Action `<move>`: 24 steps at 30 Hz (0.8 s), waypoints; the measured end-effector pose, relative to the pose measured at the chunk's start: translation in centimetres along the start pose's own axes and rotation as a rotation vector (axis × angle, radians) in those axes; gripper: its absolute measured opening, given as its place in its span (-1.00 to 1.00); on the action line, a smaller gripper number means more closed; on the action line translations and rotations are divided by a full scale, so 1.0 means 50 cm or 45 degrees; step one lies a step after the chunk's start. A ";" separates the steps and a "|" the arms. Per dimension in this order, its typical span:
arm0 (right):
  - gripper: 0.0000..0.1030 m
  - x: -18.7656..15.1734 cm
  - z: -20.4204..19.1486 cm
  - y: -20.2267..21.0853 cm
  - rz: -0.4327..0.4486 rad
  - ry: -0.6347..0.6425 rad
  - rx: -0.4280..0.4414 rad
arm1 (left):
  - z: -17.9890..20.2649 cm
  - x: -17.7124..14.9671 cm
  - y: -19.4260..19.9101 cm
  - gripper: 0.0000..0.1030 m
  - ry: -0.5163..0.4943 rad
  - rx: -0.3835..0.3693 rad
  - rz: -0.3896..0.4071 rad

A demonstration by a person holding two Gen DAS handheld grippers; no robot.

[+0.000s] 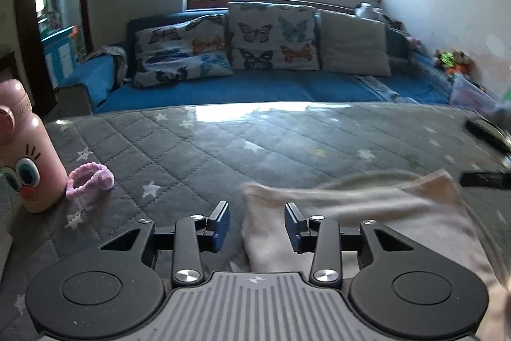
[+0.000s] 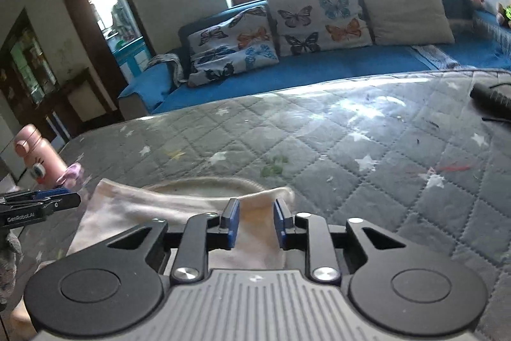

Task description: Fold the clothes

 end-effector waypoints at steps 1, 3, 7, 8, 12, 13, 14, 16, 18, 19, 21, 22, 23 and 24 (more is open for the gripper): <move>-0.46 -0.005 -0.011 0.007 -0.006 0.015 0.012 | 0.010 -0.010 0.013 -0.16 -0.026 -0.014 -0.005; -0.45 -0.027 -0.033 0.022 -0.028 0.051 0.045 | 0.032 -0.039 0.040 -0.16 -0.088 -0.039 -0.011; -0.35 -0.074 -0.096 0.049 -0.075 0.170 0.097 | 0.077 -0.098 0.084 -0.15 -0.179 -0.102 -0.030; -0.21 -0.085 -0.113 0.055 -0.084 0.207 0.106 | 0.090 -0.112 0.092 -0.11 -0.209 -0.114 -0.032; -0.13 -0.130 -0.179 0.087 -0.105 0.343 0.152 | 0.144 -0.167 0.116 0.04 -0.348 -0.148 -0.031; -0.11 -0.141 -0.194 0.094 -0.110 0.362 0.164 | 0.158 -0.181 0.117 0.07 -0.389 -0.150 -0.027; -0.04 -0.151 -0.204 0.100 -0.117 0.369 0.176 | 0.168 -0.192 0.115 0.07 -0.425 -0.143 -0.027; 0.00 -0.168 -0.216 0.109 -0.129 0.378 0.192 | 0.180 -0.209 0.101 0.07 -0.467 -0.120 -0.031; 0.03 -0.183 -0.226 0.118 -0.133 0.399 0.187 | 0.183 -0.219 0.087 0.05 -0.478 -0.110 -0.038; 0.06 -0.191 -0.230 0.122 -0.135 0.407 0.186 | 0.180 -0.221 0.080 0.05 -0.466 -0.108 -0.048; 0.09 -0.203 -0.233 0.130 -0.139 0.409 0.196 | 0.171 -0.226 0.067 -0.32 -0.432 -0.106 -0.072; 0.09 -0.208 -0.234 0.132 -0.142 0.411 0.199 | 0.167 -0.228 0.061 -0.44 -0.415 -0.105 -0.085; 0.10 -0.215 -0.234 0.134 -0.148 0.414 0.198 | 0.160 -0.229 0.058 -0.60 -0.397 -0.098 -0.085; 0.11 -0.220 -0.234 0.135 -0.152 0.416 0.196 | 0.151 -0.228 0.059 -0.82 -0.371 -0.090 -0.080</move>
Point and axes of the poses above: each gripper's, at about its wrist camera, not at the fingertips, and y roughly against the way its jaws point, z to its right, x to its top, the point moved 10 cm from there along -y, roughly the way its jaws point, and after that the axes turned 11 degrees about y, right-handed, at the moved point
